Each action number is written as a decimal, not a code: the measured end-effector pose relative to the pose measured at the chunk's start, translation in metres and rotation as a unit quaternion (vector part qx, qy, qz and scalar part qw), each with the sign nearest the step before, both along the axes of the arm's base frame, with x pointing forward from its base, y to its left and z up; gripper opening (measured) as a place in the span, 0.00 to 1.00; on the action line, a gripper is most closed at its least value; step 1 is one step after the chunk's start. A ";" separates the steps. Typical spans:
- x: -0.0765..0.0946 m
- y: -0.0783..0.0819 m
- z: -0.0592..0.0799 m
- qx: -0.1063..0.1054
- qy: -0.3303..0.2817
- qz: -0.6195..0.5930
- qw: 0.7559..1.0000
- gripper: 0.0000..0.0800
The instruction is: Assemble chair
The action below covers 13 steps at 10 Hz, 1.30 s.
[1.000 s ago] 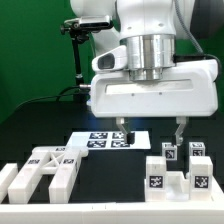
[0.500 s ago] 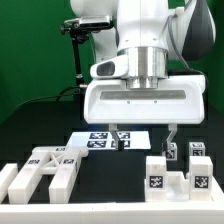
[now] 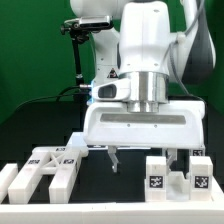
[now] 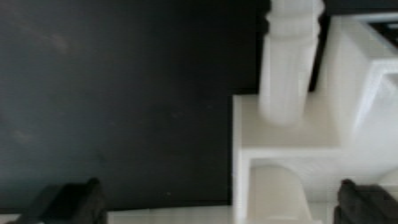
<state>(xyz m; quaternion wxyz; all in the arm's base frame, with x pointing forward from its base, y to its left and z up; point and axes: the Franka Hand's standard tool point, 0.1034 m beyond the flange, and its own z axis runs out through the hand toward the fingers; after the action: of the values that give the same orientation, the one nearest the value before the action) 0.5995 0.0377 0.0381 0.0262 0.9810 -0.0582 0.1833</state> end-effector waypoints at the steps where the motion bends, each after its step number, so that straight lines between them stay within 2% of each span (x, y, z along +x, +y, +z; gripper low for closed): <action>1: 0.004 0.005 -0.004 0.001 -0.001 -0.002 1.000 0.81; 4: 0.011 0.005 -0.021 -0.004 -0.001 -0.002 1.000 0.81; 7: 0.010 0.005 -0.023 -0.005 0.001 -0.002 1.000 0.78; 9: 0.010 0.005 -0.023 -0.005 0.001 -0.002 1.000 0.32; 10: 0.010 0.005 -0.023 -0.005 0.001 -0.002 1.000 0.32; 11: 0.010 0.003 -0.023 -0.005 0.000 -0.003 1.000 0.16; 12: 0.010 0.002 -0.023 -0.007 0.001 -0.002 1.000 0.05; 13: 0.009 0.002 -0.023 -0.007 0.002 -0.002 1.000 0.05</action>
Offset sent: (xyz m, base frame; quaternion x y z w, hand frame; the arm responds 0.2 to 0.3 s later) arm 0.0172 0.0066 -0.0225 0.0107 0.0279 0.0159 0.9994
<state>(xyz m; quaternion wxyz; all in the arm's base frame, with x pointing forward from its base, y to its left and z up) 0.6088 0.0397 0.0154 0.0332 0.9810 -0.0589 0.1820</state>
